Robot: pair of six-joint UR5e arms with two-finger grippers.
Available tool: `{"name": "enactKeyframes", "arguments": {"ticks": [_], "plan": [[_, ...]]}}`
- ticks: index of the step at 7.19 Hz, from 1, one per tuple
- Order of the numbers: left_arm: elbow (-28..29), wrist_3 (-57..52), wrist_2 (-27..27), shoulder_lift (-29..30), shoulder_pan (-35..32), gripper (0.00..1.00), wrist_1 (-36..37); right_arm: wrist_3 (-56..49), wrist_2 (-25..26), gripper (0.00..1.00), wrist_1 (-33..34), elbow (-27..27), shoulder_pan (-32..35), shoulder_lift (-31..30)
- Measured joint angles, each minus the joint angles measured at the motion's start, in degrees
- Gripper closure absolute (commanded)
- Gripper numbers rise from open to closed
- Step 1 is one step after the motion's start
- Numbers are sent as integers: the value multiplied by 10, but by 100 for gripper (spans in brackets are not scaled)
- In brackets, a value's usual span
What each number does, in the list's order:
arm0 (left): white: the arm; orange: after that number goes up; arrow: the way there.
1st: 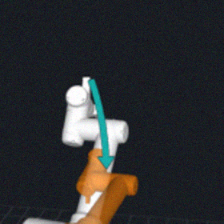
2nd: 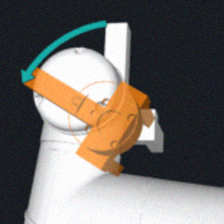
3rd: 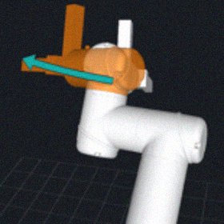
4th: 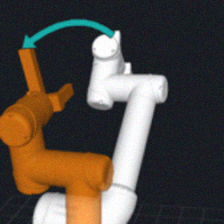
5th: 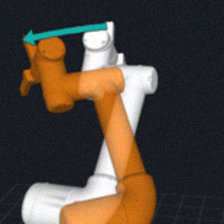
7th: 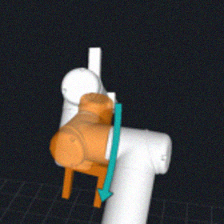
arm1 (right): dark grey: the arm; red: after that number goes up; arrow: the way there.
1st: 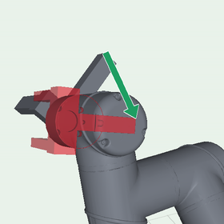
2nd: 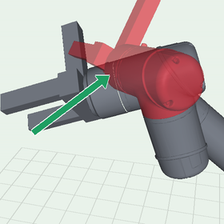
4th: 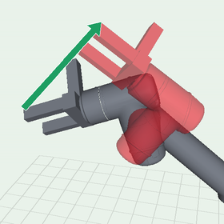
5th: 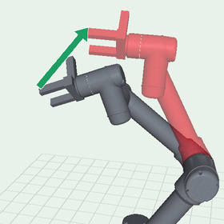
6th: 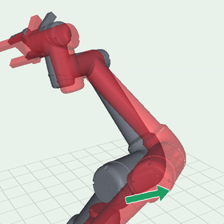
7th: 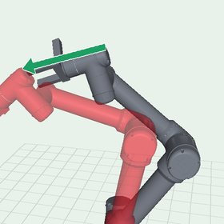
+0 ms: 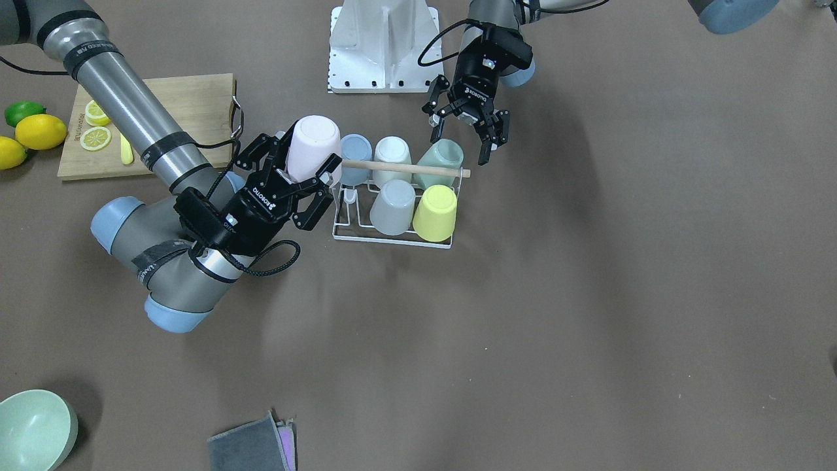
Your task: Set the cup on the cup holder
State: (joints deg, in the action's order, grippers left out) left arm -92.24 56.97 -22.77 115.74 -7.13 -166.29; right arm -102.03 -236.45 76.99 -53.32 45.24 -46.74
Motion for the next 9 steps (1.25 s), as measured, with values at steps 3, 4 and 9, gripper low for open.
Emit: {"name": "enactKeyframes", "arguments": {"ticks": [3,4,9], "plan": [[-11,-2,1,2,-6,2,0,-12,0,69,1,8,-9,2],[-25,-4,-3,2,-24,3,1,-14,0,69,1,12,-16,6],[-28,-11,-174,-4,-206,3,7,-13,-1,69,2,36,-33,28]]}}
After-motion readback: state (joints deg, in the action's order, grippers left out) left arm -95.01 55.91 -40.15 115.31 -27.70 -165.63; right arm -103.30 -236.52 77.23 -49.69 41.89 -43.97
